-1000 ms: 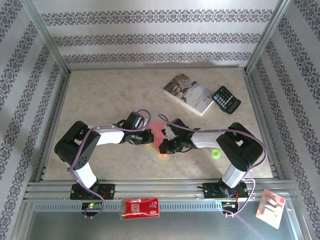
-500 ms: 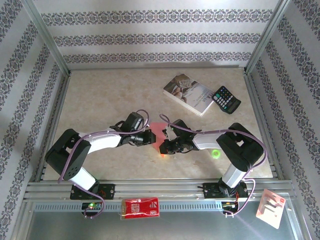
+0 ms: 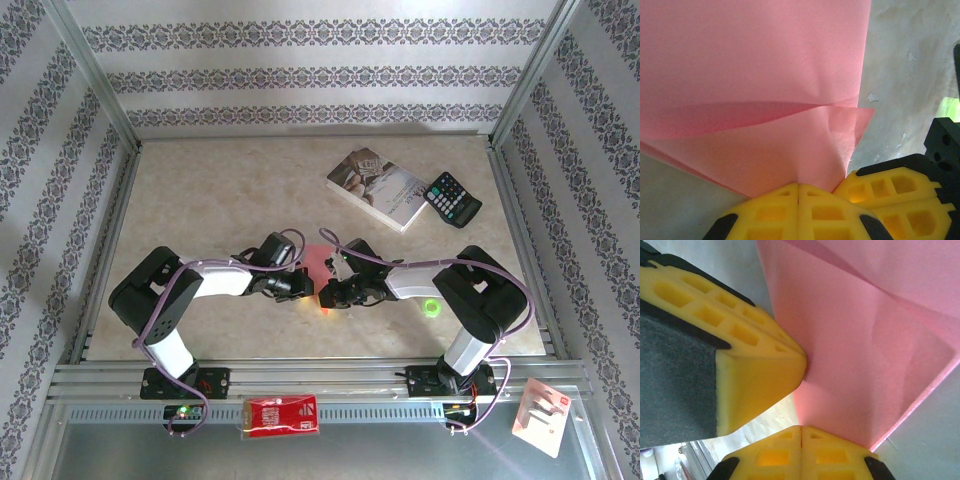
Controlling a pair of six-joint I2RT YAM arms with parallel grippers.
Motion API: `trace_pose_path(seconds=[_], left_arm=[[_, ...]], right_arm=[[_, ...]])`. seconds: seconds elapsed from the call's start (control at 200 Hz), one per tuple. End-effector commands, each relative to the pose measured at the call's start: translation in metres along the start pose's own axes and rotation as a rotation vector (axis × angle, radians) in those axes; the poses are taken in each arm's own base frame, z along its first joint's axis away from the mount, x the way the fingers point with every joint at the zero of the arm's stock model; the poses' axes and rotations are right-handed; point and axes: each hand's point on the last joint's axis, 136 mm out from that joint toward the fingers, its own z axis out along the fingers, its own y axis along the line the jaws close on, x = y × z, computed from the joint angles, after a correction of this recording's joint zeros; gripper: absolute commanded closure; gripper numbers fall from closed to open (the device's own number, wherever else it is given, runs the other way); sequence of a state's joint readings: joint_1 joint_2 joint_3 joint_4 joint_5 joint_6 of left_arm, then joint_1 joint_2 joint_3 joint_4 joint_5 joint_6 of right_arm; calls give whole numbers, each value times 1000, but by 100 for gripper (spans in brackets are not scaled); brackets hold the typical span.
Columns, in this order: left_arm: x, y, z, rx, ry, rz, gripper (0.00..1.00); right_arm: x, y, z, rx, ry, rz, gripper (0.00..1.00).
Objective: Fold a paper plane with a square sheet of paper (pick it up from the middle)
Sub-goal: Third fold the triangle at the center of the table.
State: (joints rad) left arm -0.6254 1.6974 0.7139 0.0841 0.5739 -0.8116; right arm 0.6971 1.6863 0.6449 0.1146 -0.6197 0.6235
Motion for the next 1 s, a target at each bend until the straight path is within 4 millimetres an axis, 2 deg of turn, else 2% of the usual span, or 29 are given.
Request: trace_pose_path(seconds=[0.0,0.31,0.744,0.839,0.994], left_arm=[[-13,13,-1,-30,-34,3,99],[-30,29,-6,-59,-50,-21,99],[-66,57,-19,-104,-106,-73,99],[-77,65,-25,-124,-136,-81,99],[-93,66,-37,-121,-174,-84,95]], right_arm=[[46,-60,3,208,125,124,100],[55,-68,0,250,161,132,100],[59,-71,-2,265,173,131,100],[60,-71,-2,265,173,132,100],[58,-68,-3,252,166,127,100]])
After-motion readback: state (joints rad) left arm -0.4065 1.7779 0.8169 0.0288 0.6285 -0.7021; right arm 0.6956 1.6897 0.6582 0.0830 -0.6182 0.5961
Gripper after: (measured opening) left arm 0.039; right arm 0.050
